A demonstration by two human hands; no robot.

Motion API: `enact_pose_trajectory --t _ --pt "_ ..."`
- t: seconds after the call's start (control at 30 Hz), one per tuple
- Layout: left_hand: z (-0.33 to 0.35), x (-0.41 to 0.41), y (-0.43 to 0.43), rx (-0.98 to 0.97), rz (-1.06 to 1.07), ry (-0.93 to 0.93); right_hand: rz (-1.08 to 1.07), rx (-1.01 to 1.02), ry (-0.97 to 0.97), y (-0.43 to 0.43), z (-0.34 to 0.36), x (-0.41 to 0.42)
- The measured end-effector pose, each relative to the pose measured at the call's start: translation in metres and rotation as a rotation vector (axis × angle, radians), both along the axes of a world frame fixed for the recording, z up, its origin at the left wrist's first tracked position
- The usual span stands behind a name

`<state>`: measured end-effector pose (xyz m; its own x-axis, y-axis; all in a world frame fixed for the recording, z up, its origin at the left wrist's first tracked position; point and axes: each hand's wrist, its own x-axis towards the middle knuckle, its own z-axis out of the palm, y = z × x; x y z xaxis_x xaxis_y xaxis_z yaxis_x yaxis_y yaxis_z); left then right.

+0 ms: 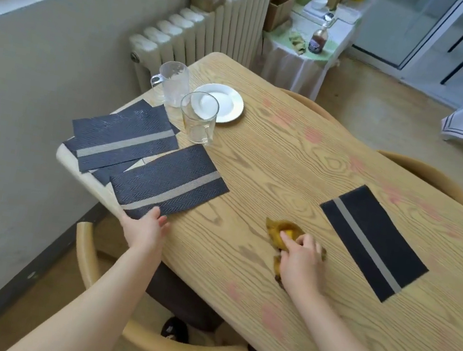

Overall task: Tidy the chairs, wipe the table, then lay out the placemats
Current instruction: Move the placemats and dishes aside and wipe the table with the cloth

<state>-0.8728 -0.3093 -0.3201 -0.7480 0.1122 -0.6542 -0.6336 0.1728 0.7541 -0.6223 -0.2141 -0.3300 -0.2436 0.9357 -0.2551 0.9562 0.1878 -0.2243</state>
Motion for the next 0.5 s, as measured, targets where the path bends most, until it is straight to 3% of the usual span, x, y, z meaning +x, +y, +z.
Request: enact_pose_trajectory --t 0.1,0.2,0.27,0.37,0.5 --pt "0.001 0.02 -0.009 -0.382 -0.321 0.463 0.202 -0.054 -0.011 -0.023 0.006 -0.025" --pt "0.003 0.028 -0.016 -0.574 -0.634 0.959 0.509 -0.085 -0.016 -0.051 0.008 -0.046" --pt "-0.001 0.033 -0.015 -0.632 -0.895 1.214 0.592 -0.08 -0.026 -0.061 0.006 -0.048" --pt "0.001 0.056 -0.004 -0.538 -1.175 1.36 0.551 -0.053 -0.036 -0.056 0.007 -0.026" --pt "0.007 0.089 0.003 -0.409 -1.34 1.297 0.283 -0.033 -0.05 -0.035 0.007 0.03"
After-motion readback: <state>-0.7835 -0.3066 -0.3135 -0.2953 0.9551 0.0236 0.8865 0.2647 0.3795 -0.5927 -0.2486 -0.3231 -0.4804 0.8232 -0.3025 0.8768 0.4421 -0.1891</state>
